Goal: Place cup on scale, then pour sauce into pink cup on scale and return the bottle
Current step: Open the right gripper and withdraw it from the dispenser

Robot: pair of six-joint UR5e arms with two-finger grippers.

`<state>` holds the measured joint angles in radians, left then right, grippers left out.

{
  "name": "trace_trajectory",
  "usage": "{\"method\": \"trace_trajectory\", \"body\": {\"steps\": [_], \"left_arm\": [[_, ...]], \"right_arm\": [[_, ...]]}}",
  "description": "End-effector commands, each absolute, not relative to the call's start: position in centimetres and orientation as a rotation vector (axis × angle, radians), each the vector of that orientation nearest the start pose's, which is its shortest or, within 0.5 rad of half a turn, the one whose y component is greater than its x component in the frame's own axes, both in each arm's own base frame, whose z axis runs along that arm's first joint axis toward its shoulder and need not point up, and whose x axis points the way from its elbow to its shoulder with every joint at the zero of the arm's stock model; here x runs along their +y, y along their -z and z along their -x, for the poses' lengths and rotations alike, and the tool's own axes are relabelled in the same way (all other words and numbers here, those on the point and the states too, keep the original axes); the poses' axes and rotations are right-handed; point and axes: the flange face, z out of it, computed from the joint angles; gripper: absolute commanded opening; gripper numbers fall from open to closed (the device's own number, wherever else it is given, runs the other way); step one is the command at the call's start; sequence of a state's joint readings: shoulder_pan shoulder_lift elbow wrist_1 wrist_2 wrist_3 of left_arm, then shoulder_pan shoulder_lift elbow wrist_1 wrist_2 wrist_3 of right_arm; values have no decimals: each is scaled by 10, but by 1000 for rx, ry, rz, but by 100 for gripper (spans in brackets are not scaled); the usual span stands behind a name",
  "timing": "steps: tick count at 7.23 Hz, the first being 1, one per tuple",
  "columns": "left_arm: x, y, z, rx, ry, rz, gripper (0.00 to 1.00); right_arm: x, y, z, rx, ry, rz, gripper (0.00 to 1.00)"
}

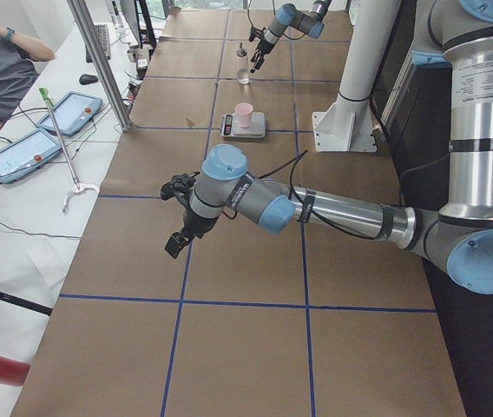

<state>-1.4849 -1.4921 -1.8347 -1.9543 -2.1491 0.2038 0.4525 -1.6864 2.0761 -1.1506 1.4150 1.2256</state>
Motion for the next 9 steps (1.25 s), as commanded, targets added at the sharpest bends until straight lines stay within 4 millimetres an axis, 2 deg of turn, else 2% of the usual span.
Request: {"method": "trace_trajectory", "body": {"steps": [1, 2, 3, 4, 5, 6, 7, 9], "left_arm": [[-485, -532, 38, 533, -437, -587, 100], [-484, -532, 38, 533, -437, -587, 100], [-484, -532, 38, 533, -437, -587, 100], [-484, -532, 38, 531, -437, -588, 100], [-484, -532, 38, 531, -437, -588, 100], [-483, -528, 38, 531, -437, -594, 100], [-483, -527, 38, 532, -438, -595, 100], [-481, -528, 38, 532, -437, -592, 100]], "right_arm": [[-309, -393, 323, -637, -114, -303, 100], [-300, -391, 320, -629, -92, -220, 100], [-287, -379, 312, -603, -67, -129, 100], [-280, -356, 300, -596, -60, -75, 100], [-287, -335, 274, -594, -87, -28, 100], [-306, -318, 254, -612, -34, -13, 100], [-333, -314, 217, -621, 40, -15, 100], [-367, -324, 154, -651, 161, -72, 100]]}}
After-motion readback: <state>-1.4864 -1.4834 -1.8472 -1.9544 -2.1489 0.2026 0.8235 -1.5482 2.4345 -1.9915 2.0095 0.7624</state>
